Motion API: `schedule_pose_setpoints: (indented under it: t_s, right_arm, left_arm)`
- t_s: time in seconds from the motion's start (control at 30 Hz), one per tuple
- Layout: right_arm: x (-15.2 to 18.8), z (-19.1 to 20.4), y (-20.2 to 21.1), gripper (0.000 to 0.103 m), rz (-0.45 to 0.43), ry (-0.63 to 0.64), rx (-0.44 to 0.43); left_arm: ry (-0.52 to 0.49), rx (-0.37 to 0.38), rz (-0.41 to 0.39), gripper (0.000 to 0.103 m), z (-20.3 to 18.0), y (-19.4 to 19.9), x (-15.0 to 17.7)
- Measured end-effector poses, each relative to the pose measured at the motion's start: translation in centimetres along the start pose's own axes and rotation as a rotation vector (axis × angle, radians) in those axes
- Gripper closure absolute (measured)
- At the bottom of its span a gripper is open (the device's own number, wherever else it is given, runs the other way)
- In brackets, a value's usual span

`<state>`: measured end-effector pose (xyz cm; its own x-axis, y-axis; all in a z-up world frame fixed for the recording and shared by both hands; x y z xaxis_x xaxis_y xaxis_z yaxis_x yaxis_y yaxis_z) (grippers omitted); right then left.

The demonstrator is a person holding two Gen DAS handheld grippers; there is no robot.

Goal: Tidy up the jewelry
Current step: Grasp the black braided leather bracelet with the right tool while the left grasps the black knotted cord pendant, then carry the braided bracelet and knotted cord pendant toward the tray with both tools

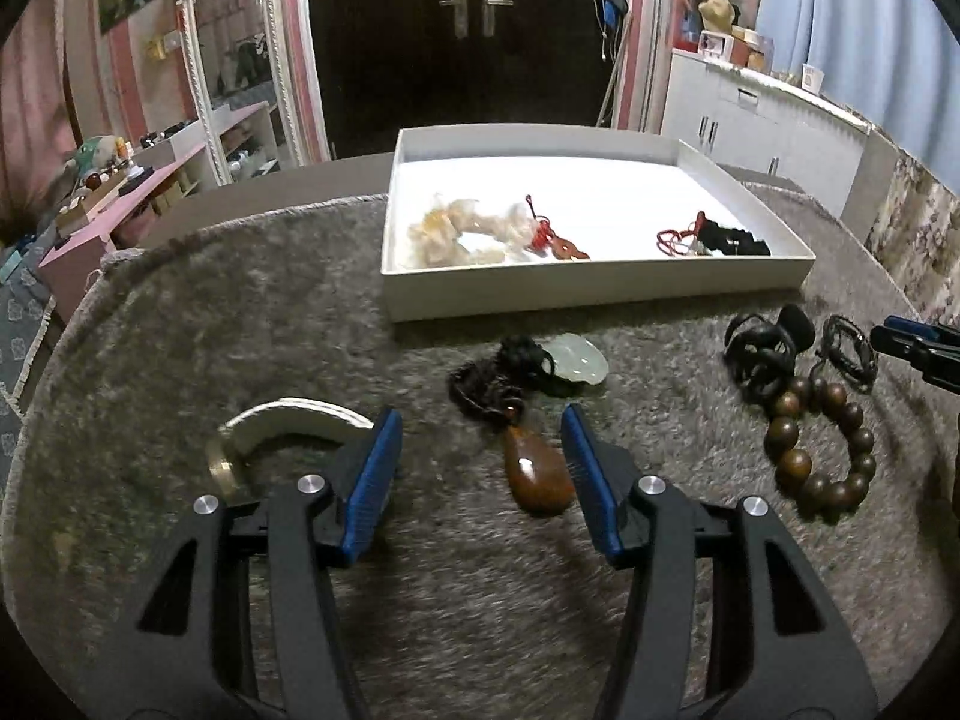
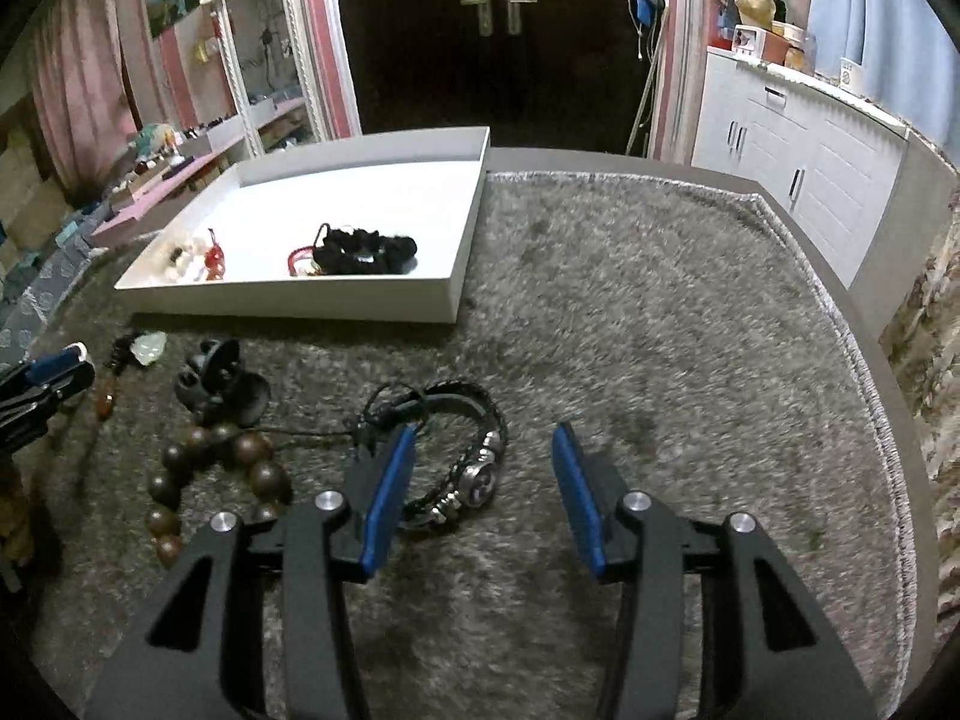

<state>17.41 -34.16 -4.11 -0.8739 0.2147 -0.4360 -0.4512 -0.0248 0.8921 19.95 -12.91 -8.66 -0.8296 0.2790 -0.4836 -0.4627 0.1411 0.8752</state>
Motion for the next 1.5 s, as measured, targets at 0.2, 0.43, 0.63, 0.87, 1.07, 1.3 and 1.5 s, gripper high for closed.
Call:
schedule_pose_setpoints:
  t_s: [0.2, 0.43, 0.63, 0.87, 1.07, 1.3, 1.5]
  right_arm:
    - [0.8, -0.1, -1.9, 0.057, 0.053, 0.011, 0.049]
    - [1.1, -0.1, -2.4, 0.058, 0.038, 0.026, 0.060]
    - [1.2, 0.5, -2.1, 0.087, 0.019, 0.050, 0.063]
    - [1.1, 0.1, -1.7, 0.090, 0.008, 0.029, 0.036]
    - [1.1, -0.3, 0.0, 0.090, -0.020, 0.004, -0.011]
    - [-0.3, 0.1, 3.7, 0.090, -0.089, 0.003, -0.049]
    - [-2.3, 1.2, 6.0, 0.090, -0.131, 0.026, -0.047]
  left_arm:
    - [0.008, -0.012, 0.040, 0.048, -0.1, -1.7, -0.2]
    - [-0.017, -0.028, 0.055, 0.048, -0.7, -2.7, -1.6]
    - [-0.025, -0.023, 0.079, 0.077, -0.9, -3.5, -1.4]
    - [-0.014, -0.010, 0.054, 0.081, -0.8, -2.8, -1.3]
    - [-0.017, -0.031, 0.028, 0.081, 0.0, -1.3, -0.9]
    - [-0.002, -0.020, -0.033, 0.082, 1.0, 2.1, -1.6]
    - [-0.005, -0.014, -0.083, 0.082, 0.7, 4.6, -3.4]
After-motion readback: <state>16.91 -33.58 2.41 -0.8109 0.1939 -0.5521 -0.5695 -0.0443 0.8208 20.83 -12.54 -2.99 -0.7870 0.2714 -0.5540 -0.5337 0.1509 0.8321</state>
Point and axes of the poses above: each gripper's, at about its wrist camera, not at the fingertips, and y roughly against the way its jaws point, z to its left, x to its underside, the point moved 8 cm from there along -y, roughly the way its jaws point, and after that the axes turned 15 degrees about z, right-handed, at the moved point
